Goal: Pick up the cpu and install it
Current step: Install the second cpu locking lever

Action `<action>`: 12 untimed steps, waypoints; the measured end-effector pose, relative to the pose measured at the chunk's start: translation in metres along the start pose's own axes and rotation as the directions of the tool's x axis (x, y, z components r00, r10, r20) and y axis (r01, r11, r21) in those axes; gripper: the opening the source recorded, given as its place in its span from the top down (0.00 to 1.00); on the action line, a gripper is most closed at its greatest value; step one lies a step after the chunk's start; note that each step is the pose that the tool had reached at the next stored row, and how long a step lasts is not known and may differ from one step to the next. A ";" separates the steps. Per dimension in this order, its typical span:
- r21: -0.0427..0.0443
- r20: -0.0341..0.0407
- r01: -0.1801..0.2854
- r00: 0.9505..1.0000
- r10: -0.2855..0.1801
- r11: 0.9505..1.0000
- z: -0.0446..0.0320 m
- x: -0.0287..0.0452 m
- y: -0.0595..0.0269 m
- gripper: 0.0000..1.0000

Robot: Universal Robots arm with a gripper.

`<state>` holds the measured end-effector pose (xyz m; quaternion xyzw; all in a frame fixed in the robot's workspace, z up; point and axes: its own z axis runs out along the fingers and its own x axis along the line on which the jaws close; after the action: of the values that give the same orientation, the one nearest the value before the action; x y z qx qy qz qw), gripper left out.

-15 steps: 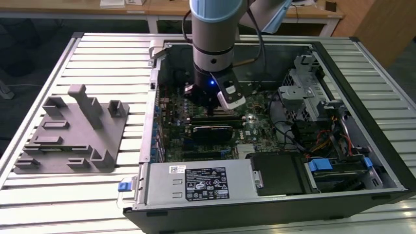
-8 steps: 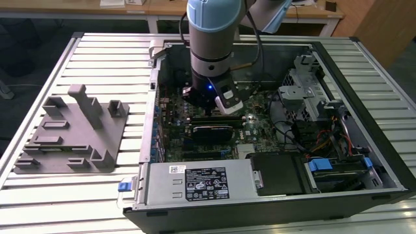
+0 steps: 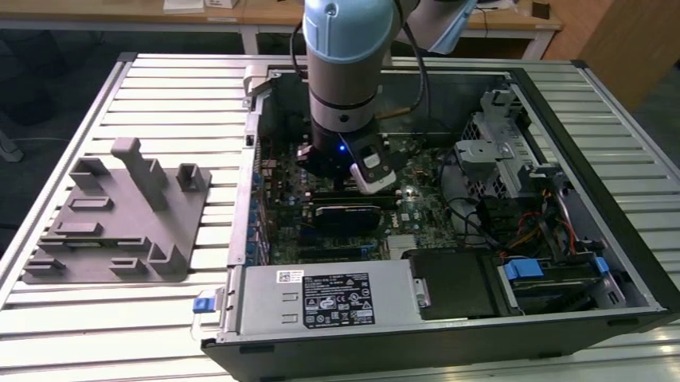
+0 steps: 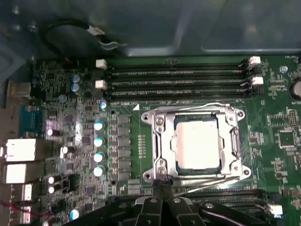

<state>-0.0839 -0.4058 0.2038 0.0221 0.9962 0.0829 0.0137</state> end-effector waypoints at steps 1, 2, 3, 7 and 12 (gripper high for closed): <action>0.000 0.000 0.001 1.000 -0.001 1.000 -0.0003 0.0000 -0.0016 0.89; 0.000 0.000 0.002 1.000 -0.002 1.000 -0.0006 0.0000 -0.0032 0.89; 0.000 0.000 0.002 1.000 -0.002 1.000 -0.0008 -0.0001 -0.0048 0.89; -0.015 0.000 0.005 1.000 -0.005 1.000 -0.0013 0.0002 -0.0090 0.89; -0.062 -0.002 0.008 1.000 -0.008 0.998 0.0003 0.0014 -0.0133 0.89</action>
<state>-0.0859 -0.4188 0.2012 0.0174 0.9933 0.1135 0.0136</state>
